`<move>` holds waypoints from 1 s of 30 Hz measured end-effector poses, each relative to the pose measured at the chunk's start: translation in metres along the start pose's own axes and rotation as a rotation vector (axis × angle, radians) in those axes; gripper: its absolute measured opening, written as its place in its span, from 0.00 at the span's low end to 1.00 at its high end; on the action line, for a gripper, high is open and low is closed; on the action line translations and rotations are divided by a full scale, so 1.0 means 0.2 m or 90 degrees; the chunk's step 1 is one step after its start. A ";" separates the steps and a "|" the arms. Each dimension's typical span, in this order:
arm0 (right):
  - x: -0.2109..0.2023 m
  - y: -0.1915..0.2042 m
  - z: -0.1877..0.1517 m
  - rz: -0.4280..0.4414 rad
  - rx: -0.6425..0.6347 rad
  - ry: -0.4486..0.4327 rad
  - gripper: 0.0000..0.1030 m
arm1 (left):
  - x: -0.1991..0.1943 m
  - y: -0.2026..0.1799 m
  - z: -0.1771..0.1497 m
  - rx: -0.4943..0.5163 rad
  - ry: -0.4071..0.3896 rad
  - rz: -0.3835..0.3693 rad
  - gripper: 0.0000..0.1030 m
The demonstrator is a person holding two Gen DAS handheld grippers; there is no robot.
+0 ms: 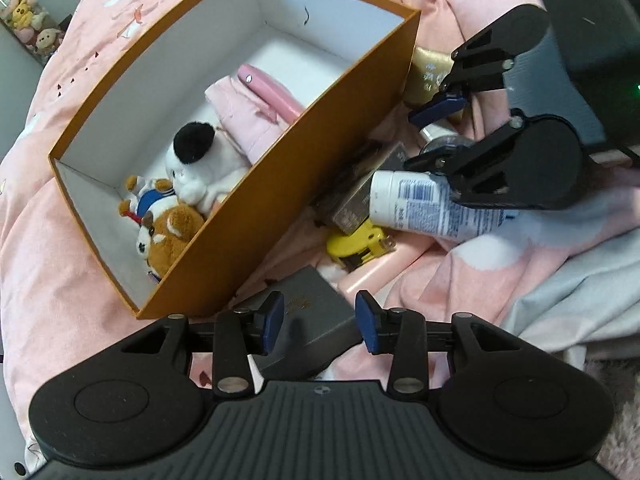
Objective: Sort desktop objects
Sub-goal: 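Withdraw both grippers from the box toward the items on the bedding, then grasp the dark gray box with the left gripper while the right reaches the PHOTO CARD box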
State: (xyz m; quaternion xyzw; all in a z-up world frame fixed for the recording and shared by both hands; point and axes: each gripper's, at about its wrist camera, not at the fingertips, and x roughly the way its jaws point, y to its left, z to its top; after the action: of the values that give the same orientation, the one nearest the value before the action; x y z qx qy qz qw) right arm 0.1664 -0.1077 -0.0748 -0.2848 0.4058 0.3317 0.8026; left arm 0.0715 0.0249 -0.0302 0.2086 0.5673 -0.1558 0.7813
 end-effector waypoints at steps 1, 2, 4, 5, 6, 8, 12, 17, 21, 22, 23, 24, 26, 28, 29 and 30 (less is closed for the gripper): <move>0.01 -0.02 0.00 0.001 0.017 0.004 0.36 | 0.00 0.00 0.01 -0.001 -0.002 -0.001 0.45; 0.02 -0.04 0.00 0.004 0.035 0.009 0.36 | 0.00 -0.01 0.01 -0.002 -0.003 -0.001 0.45; 0.04 -0.09 0.00 0.032 0.063 0.017 0.36 | 0.01 -0.02 0.01 0.001 -0.001 0.002 0.45; 0.05 -0.12 0.01 0.067 0.081 0.025 0.36 | 0.01 -0.02 0.01 0.004 0.001 0.005 0.45; 0.07 -0.14 0.01 0.095 0.097 0.035 0.36 | 0.01 -0.03 0.00 0.008 0.002 0.010 0.45; 0.11 -0.21 0.01 0.142 0.147 0.050 0.41 | 0.00 -0.04 0.00 0.018 0.002 0.020 0.45; 0.16 -0.32 -0.03 0.198 0.259 0.072 0.44 | -0.02 -0.03 -0.03 0.028 0.000 0.039 0.46; 0.18 -0.39 -0.06 0.260 0.387 0.069 0.43 | -0.04 -0.02 -0.08 0.035 0.007 0.058 0.46; 0.22 -0.37 -0.04 0.258 0.416 0.088 0.42 | -0.05 -0.02 -0.11 0.039 0.004 0.070 0.46; 0.22 -0.37 -0.03 0.256 0.420 0.093 0.44 | -0.05 -0.01 -0.12 0.038 0.002 0.069 0.46; 0.23 -0.37 -0.03 0.258 0.426 0.097 0.45 | -0.05 -0.01 -0.12 0.034 0.000 0.069 0.46; 0.24 -0.39 -0.02 0.260 0.431 0.101 0.45 | -0.05 -0.01 -0.13 0.031 -0.001 0.069 0.46; 0.25 -0.39 -0.02 0.262 0.445 0.104 0.46 | -0.04 0.00 -0.13 0.024 -0.002 0.069 0.46; 0.24 -0.39 -0.03 0.266 0.458 0.101 0.44 | -0.04 0.00 -0.14 0.019 -0.004 0.068 0.46; 0.24 -0.39 -0.04 0.269 0.464 0.099 0.43 | -0.04 0.00 -0.14 0.017 -0.005 0.067 0.46; 0.23 -0.40 -0.05 0.273 0.474 0.096 0.41 | -0.04 0.01 -0.14 0.016 -0.007 0.065 0.46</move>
State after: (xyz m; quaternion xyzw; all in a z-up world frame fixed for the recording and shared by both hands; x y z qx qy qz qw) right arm 0.2439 -0.1500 -0.1029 0.0915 0.6051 0.3001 0.7317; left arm 0.0464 0.0403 -0.0300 0.2464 0.5494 -0.1239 0.7887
